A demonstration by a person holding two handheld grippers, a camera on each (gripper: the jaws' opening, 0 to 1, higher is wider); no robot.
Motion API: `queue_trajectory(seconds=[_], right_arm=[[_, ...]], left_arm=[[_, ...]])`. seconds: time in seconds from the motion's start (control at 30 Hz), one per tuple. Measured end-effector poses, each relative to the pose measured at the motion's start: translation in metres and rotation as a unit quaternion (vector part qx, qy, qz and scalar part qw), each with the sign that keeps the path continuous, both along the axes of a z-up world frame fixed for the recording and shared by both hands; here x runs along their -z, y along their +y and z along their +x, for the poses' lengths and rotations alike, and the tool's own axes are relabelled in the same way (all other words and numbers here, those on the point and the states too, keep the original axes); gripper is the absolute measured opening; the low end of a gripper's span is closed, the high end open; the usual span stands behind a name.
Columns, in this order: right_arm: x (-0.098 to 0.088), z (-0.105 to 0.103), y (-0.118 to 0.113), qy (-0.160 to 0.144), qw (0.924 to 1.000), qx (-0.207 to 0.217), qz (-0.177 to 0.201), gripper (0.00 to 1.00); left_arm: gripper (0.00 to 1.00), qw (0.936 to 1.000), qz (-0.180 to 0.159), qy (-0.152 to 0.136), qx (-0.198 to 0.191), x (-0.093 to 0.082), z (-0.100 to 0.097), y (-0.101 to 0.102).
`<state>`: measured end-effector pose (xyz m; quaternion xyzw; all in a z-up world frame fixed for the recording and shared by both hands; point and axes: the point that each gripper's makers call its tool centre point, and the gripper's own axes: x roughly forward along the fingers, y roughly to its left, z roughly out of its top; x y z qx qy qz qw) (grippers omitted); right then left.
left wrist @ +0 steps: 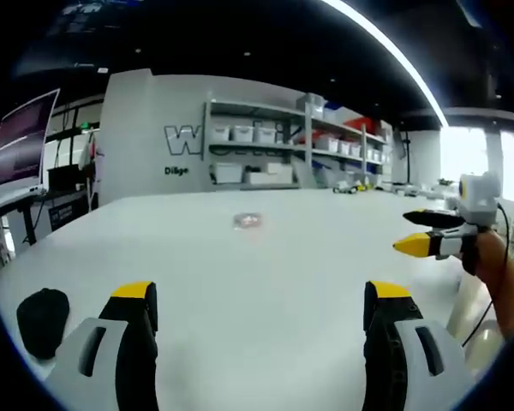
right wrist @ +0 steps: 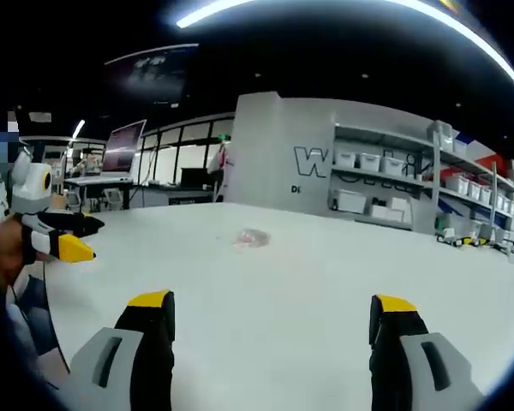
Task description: Open the resealable bag by pulling the two sides of the seal apart until the entire bag opening is separated and visibly accessible.
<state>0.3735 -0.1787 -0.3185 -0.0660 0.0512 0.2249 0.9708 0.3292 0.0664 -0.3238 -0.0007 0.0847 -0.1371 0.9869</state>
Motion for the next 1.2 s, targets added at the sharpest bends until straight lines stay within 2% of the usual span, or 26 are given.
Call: queue_trajectory(seconds=[0.83,1.2], right_arm=[[0.002,0.003,0.004,0.004,0.9998,-0.016,-0.007,0.87],[-0.009,0.018,0.014,-0.009,0.9988,-0.04,-0.025,0.81]], left_arm=[[0.99,1.0,-0.001,0.004,0.005,0.002,-0.001,-0.003],[0.99,1.0,0.001,0.006,0.005,0.004,0.0,-0.003]])
